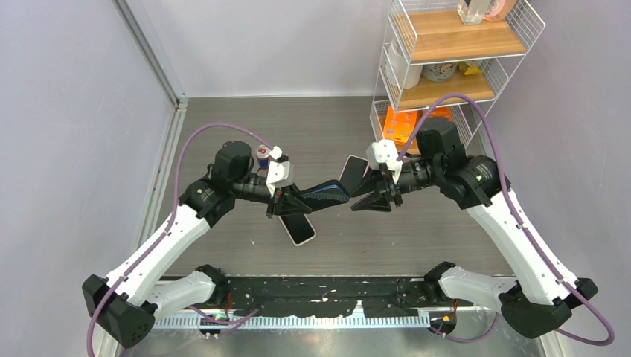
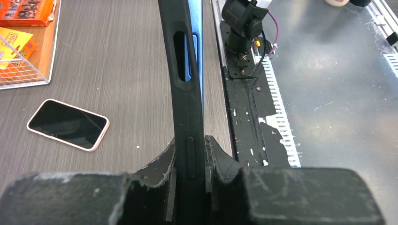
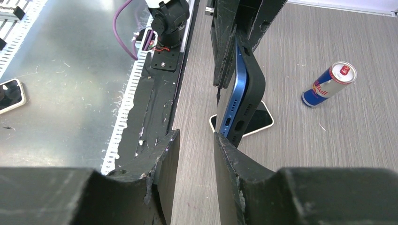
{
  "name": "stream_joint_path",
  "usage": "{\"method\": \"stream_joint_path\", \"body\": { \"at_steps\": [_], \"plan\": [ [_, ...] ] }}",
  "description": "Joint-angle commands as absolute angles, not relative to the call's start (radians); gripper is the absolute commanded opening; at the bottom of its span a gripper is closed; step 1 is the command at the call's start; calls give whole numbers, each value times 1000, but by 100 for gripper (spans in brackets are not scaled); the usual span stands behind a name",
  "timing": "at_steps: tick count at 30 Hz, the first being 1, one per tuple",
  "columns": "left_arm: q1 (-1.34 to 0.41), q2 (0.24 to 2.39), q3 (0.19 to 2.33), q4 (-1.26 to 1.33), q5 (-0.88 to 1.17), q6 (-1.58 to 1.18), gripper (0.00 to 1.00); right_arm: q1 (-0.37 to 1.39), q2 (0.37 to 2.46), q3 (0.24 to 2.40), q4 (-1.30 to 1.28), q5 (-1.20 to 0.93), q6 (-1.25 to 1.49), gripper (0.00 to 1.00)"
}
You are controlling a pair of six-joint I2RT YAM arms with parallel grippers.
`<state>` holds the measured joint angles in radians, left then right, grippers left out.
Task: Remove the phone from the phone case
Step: Remove the phone case from the phone.
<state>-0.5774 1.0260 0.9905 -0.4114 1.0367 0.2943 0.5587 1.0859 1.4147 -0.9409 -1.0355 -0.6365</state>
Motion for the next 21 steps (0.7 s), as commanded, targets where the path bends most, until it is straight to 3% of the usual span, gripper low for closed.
{"method": "stream_joint_path", "body": {
  "at_steps": [1, 21],
  "plan": [
    [-575, 1000, 1004, -326, 1063, 291, 0, 554, 1088, 1418, -907, -1062, -630, 39],
    [-577, 1000, 992, -291, 1073, 260, 0, 554, 1118, 1402, -874, -1059, -610, 38]
  ]
}}
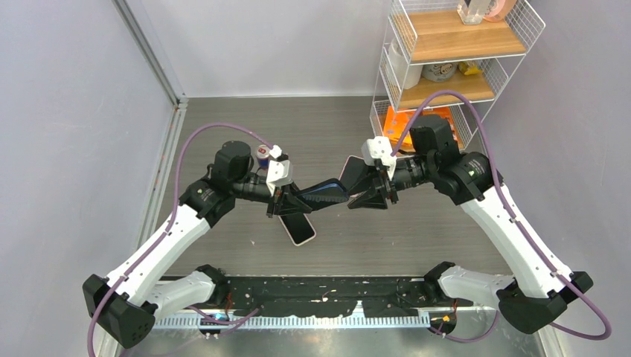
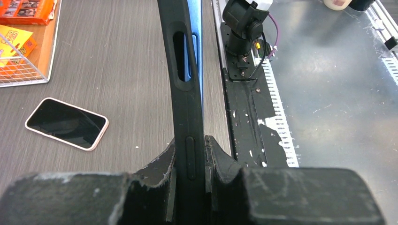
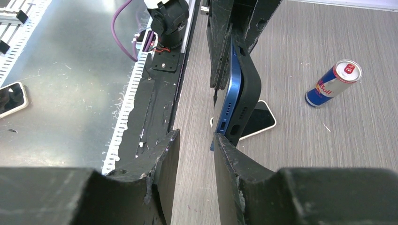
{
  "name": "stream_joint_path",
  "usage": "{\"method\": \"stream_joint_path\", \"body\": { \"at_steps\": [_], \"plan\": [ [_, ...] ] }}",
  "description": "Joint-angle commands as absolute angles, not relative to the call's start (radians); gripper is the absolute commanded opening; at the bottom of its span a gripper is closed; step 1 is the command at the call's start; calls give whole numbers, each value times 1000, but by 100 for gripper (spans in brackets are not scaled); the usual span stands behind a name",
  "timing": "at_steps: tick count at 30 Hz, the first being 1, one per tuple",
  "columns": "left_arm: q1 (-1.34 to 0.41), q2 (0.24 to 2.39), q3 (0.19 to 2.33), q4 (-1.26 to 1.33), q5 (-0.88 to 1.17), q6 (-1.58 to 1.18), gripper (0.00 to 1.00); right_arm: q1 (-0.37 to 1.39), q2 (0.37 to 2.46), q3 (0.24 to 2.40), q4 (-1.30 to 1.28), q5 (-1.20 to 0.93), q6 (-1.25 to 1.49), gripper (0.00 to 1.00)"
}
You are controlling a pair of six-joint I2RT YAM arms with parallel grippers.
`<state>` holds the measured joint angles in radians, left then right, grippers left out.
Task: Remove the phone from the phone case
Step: Remove the phone case from the phone.
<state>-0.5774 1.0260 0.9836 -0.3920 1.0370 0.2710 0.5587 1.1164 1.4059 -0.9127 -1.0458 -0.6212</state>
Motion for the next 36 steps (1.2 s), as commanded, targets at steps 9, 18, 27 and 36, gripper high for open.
{"method": "stream_joint_path", "body": {
  "at_steps": [9, 18, 27, 36],
  "plan": [
    [-578, 999, 997, -280, 1114, 257, 0, 554, 1121, 1368, -842, -1037, -592, 38],
    [-580, 996, 994, -278, 1159, 268, 0, 554, 1133, 1337, -796, -1000, -560, 38],
    [-580, 992, 989, -278, 1205, 284, 0, 554, 1135, 1322, -766, -959, -542, 37],
    [-585, 1003, 1001, -274, 1143, 281, 0, 553, 1141, 1301, -757, -1022, -532, 36]
  ]
}}
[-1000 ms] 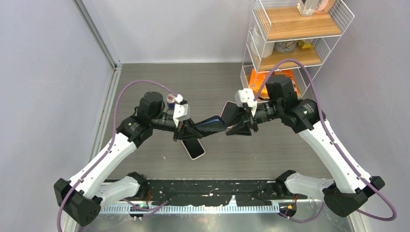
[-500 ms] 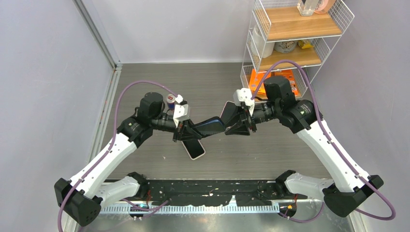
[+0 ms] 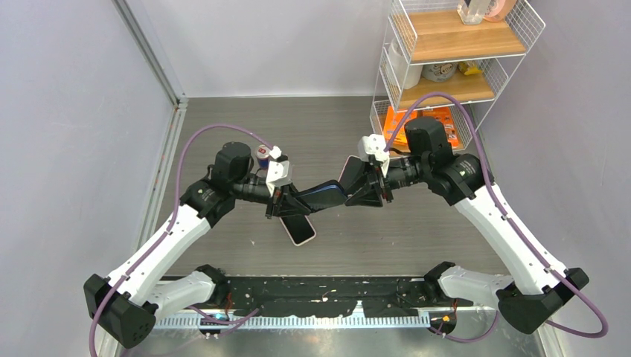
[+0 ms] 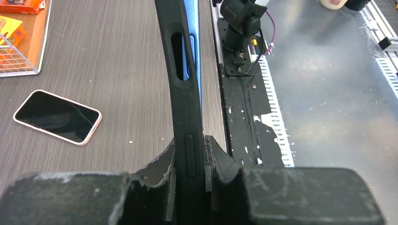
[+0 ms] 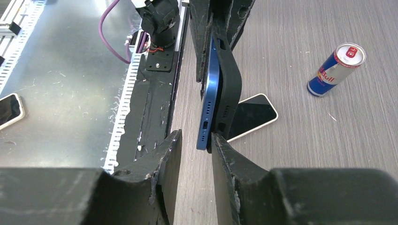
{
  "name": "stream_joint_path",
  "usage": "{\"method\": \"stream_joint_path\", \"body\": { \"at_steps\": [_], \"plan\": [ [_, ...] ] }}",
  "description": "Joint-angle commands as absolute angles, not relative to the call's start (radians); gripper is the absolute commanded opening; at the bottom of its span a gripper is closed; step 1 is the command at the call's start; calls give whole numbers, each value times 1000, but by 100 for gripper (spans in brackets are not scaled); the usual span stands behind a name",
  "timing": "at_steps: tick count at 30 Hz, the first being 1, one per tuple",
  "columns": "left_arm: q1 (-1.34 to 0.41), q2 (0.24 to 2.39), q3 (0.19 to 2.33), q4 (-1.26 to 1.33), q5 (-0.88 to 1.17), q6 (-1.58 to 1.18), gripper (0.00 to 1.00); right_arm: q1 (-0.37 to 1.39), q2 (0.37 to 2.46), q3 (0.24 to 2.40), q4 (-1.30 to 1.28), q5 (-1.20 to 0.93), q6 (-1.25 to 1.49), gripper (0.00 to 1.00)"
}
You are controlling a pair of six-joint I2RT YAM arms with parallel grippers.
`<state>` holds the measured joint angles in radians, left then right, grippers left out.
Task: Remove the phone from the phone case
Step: Remove the phone case from the phone.
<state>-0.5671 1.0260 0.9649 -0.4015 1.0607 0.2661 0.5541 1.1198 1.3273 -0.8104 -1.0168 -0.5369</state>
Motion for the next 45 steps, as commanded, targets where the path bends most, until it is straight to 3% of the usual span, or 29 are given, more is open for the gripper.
{"method": "stream_joint_path", "body": {
  "at_steps": [1, 23, 27, 30, 33, 35, 40, 41, 45],
  "plan": [
    [-585, 1006, 1005, -272, 1127, 281, 0, 554, 1142, 1292, -760, -1040, -533, 35],
    [-596, 1076, 1029, -33, 880, 37, 0, 608, 1213, 1230, -714, -1157, -537, 29],
    [-594, 1078, 1013, 17, 841, 6, 0, 615, 1229, 1237, -713, -1157, -538, 21],
    [-587, 1068, 999, 27, 839, -19, 0, 615, 1226, 1256, -745, -1129, -560, 7],
    [-571, 1056, 983, 9, 836, -10, 1, 614, 1214, 1278, -777, -1080, -583, 5],
    [-566, 1046, 986, -48, 844, 33, 13, 614, 1203, 1290, -793, -1039, -600, 6],
    [-566, 1017, 1012, -162, 901, 79, 61, 614, 1173, 1308, -819, -960, -641, 5],
    [-566, 1015, 1019, -173, 909, 75, 75, 614, 1171, 1311, -825, -956, -644, 5],
    [-566, 1020, 1052, -176, 915, 22, 91, 614, 1172, 1314, -844, -937, -670, 5]
  ]
}}
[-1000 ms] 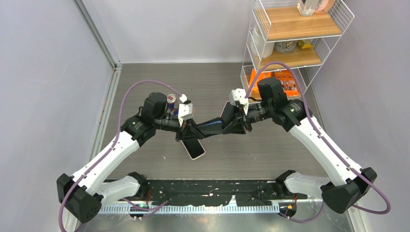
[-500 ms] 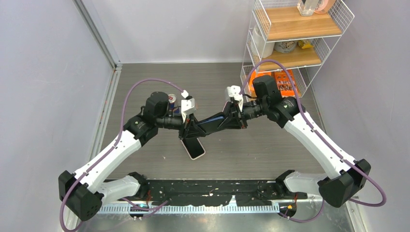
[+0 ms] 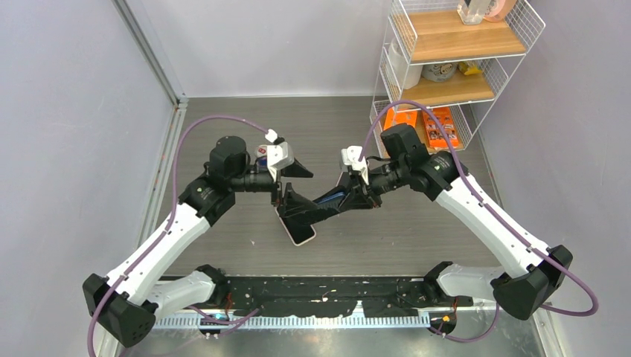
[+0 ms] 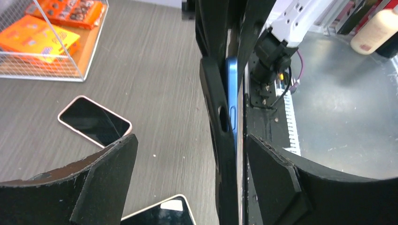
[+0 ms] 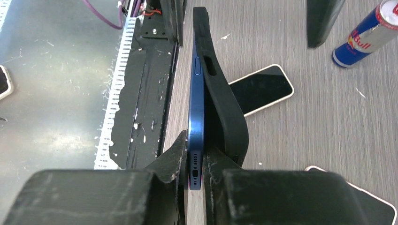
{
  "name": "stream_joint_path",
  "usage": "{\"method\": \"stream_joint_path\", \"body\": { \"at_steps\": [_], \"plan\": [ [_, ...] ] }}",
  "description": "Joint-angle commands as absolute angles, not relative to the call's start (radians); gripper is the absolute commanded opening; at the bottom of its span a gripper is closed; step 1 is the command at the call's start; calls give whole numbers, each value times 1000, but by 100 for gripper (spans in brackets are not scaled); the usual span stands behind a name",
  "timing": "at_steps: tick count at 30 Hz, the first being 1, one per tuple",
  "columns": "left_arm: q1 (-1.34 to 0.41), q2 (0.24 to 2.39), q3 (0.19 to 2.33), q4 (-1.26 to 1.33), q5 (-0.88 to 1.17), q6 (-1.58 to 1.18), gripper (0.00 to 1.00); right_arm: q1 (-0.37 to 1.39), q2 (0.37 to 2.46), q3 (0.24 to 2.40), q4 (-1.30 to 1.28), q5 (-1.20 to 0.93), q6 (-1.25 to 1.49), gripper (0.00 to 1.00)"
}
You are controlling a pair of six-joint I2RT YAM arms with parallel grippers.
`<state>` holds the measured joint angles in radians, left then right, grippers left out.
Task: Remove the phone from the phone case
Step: Remove the phone case from the phone.
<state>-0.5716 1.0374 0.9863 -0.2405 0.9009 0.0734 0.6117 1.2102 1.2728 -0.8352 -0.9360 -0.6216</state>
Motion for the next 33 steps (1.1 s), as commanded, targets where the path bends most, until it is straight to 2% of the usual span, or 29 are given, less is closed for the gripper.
{"method": "stream_joint_path", "body": {
  "at_steps": [1, 3, 10, 19, 33],
  "plan": [
    [-565, 1024, 1061, -170, 908, 8, 93, 616, 1171, 1310, -845, -932, -674, 5],
    [-565, 1044, 1081, -152, 882, -70, 96, 618, 1169, 1306, -845, -929, -678, 6],
    [-588, 1128, 1149, -151, 828, -179, 96, 619, 1173, 1308, -843, -928, -678, 6],
    [-610, 1220, 1208, -175, 814, -294, 85, 620, 1186, 1311, -841, -914, -674, 5],
    [-678, 1264, 1202, -207, 757, -268, 82, 620, 1185, 1311, -840, -902, -666, 5]
  ]
}}
